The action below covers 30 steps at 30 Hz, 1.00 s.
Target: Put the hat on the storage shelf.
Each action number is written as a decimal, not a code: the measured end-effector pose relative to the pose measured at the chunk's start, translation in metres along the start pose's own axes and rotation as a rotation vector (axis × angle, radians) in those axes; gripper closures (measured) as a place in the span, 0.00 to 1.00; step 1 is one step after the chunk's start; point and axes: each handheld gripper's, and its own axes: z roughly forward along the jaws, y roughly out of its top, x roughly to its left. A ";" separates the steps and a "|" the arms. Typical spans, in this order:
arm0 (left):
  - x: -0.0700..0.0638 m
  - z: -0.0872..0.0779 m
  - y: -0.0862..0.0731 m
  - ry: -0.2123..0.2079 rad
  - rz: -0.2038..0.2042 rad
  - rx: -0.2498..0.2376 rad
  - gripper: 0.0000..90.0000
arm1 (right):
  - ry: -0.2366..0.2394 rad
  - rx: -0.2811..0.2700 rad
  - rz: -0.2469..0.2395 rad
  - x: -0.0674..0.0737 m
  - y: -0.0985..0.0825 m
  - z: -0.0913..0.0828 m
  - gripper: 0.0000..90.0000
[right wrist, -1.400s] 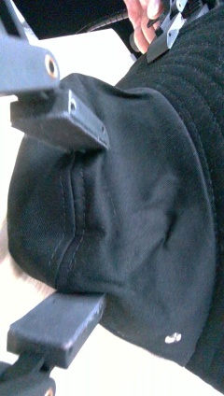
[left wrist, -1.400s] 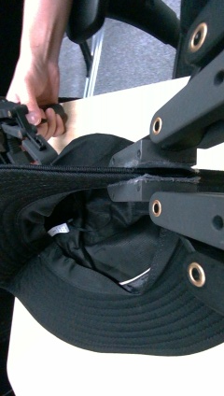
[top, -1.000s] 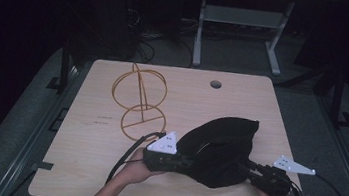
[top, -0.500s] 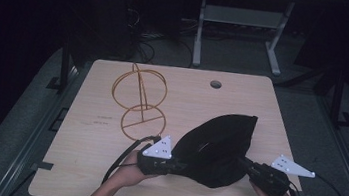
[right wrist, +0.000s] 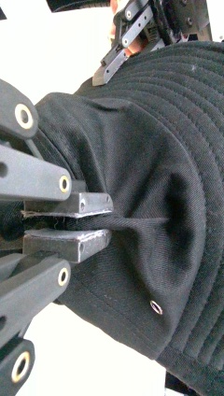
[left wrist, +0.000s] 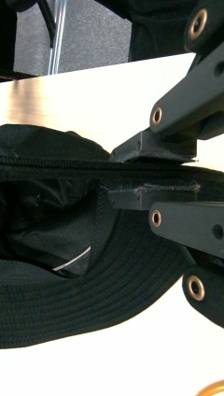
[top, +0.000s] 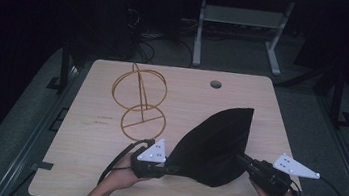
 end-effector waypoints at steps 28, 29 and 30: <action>-0.003 -0.017 -0.005 0.032 0.010 0.011 0.73 | -0.002 -0.015 -0.070 0.003 0.032 -0.010 0.92; -0.004 -0.018 -0.006 0.035 0.007 0.011 0.73 | -0.002 -0.015 -0.079 0.003 0.035 -0.011 0.92; -0.003 -0.019 -0.007 0.037 0.006 0.006 0.73 | -0.002 -0.015 -0.079 0.003 0.035 -0.011 0.92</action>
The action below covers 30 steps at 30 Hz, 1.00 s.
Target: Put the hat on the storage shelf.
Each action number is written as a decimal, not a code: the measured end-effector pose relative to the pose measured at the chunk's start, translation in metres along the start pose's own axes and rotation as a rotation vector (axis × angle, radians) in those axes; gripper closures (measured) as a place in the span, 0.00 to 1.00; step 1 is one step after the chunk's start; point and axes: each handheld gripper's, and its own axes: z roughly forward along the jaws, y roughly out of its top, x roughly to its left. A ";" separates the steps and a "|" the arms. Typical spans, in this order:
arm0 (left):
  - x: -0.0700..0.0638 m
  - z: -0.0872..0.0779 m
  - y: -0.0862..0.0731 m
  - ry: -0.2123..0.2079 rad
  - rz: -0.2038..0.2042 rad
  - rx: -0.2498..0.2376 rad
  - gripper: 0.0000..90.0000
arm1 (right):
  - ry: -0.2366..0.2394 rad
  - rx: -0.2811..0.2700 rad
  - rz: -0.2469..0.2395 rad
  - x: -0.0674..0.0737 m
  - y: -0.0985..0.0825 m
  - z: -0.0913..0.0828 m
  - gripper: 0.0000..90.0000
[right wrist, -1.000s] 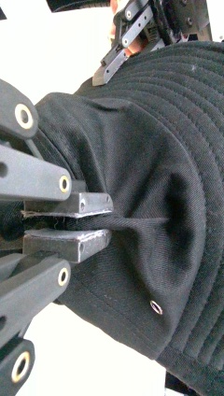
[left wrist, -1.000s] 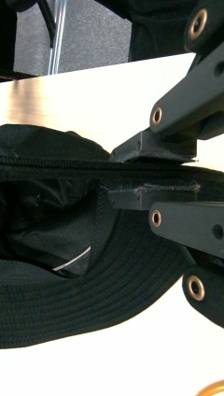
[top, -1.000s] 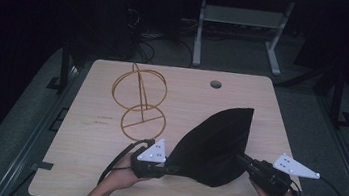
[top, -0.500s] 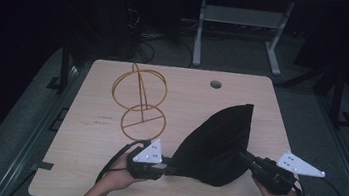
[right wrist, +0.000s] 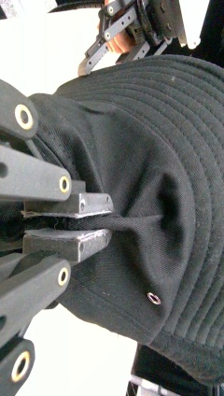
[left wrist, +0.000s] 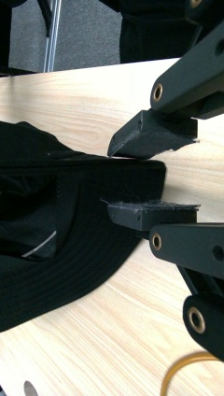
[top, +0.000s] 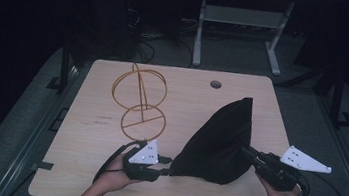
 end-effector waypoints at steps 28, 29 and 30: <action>0.001 -0.024 -0.039 0.060 -0.052 0.018 0.67 | 0.009 0.006 -0.037 -0.001 0.047 0.008 0.93; 0.001 -0.024 -0.039 0.062 -0.047 0.021 0.67 | 0.009 0.006 -0.037 -0.001 0.047 0.008 0.93; 0.001 -0.024 -0.040 0.061 -0.050 0.018 0.67 | 0.009 0.006 -0.033 -0.002 0.049 0.009 0.93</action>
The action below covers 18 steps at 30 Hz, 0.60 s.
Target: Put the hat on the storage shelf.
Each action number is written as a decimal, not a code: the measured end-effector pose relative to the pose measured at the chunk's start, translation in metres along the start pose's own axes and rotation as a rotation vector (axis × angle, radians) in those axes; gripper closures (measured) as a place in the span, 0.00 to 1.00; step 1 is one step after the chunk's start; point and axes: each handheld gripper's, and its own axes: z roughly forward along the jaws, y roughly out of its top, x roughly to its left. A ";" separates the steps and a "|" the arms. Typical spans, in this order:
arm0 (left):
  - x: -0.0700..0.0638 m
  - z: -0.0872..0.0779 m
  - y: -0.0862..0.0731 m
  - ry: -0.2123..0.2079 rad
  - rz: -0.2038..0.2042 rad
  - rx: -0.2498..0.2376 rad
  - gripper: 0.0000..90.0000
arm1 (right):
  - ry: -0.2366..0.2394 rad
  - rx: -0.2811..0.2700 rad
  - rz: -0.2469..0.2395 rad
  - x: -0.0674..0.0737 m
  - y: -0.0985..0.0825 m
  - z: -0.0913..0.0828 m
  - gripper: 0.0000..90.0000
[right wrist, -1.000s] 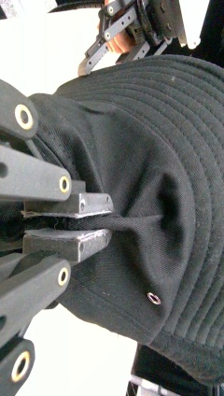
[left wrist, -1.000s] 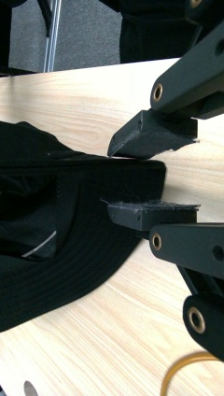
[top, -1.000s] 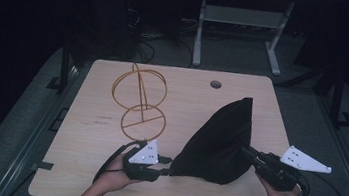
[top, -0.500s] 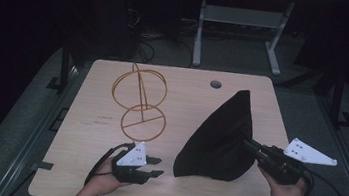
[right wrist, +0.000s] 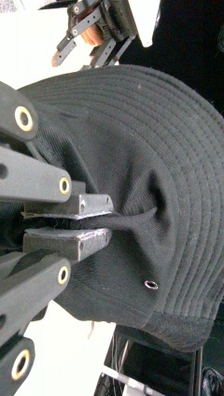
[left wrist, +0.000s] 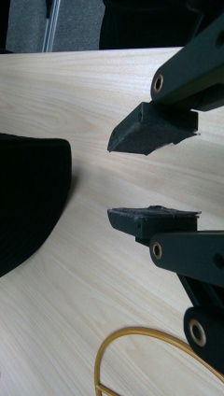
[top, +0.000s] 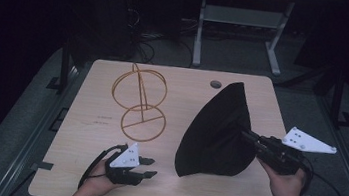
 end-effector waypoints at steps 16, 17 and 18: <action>0.001 -0.002 -0.005 0.012 -0.018 -0.011 0.67 | 0.007 0.010 -0.011 -0.001 0.027 0.010 0.93; 0.002 -0.003 -0.006 0.012 -0.017 -0.010 0.66 | 0.015 0.009 -0.011 -0.001 0.031 0.010 0.94; 0.002 -0.003 -0.006 0.011 -0.018 -0.011 0.66 | 0.015 0.009 -0.011 -0.001 0.031 0.010 0.94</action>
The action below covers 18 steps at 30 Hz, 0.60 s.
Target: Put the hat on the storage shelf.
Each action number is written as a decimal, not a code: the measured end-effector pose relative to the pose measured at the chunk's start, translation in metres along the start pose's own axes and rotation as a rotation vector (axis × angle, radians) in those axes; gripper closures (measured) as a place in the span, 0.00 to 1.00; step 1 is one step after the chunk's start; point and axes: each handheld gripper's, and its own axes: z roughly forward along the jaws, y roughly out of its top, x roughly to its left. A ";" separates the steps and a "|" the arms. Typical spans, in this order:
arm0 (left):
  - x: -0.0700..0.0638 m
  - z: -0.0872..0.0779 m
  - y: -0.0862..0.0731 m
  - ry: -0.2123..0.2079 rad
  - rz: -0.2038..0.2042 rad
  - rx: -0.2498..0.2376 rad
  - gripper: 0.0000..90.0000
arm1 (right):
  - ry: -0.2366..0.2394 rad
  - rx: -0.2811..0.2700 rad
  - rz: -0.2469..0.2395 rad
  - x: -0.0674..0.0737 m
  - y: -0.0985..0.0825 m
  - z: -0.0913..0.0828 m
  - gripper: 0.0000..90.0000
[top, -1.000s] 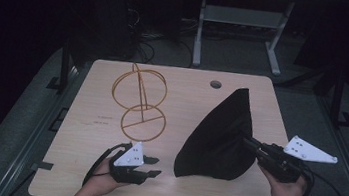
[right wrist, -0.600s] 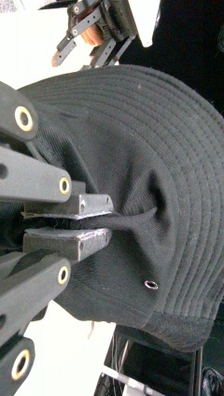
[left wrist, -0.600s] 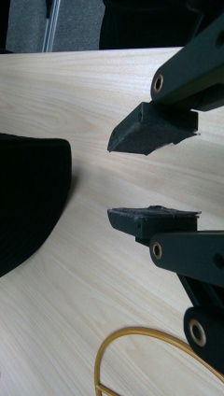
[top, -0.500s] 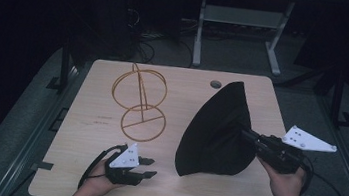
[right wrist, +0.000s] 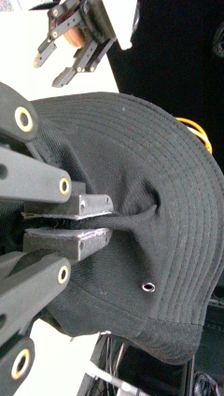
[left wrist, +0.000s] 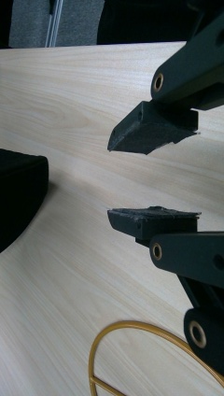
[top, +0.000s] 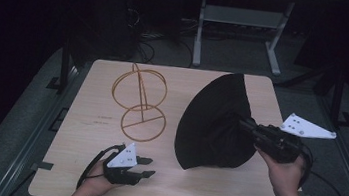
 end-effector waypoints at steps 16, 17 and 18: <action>0.000 0.003 -0.004 0.010 0.021 0.010 0.62 | 0.041 0.006 -0.033 0.002 0.037 0.011 0.93; 0.001 0.003 -0.004 0.007 0.021 0.008 0.61 | 0.047 0.008 -0.034 0.002 0.041 0.013 0.93; 0.001 0.002 -0.004 0.005 0.022 0.007 0.60 | 0.050 0.009 -0.038 0.002 0.043 0.015 0.93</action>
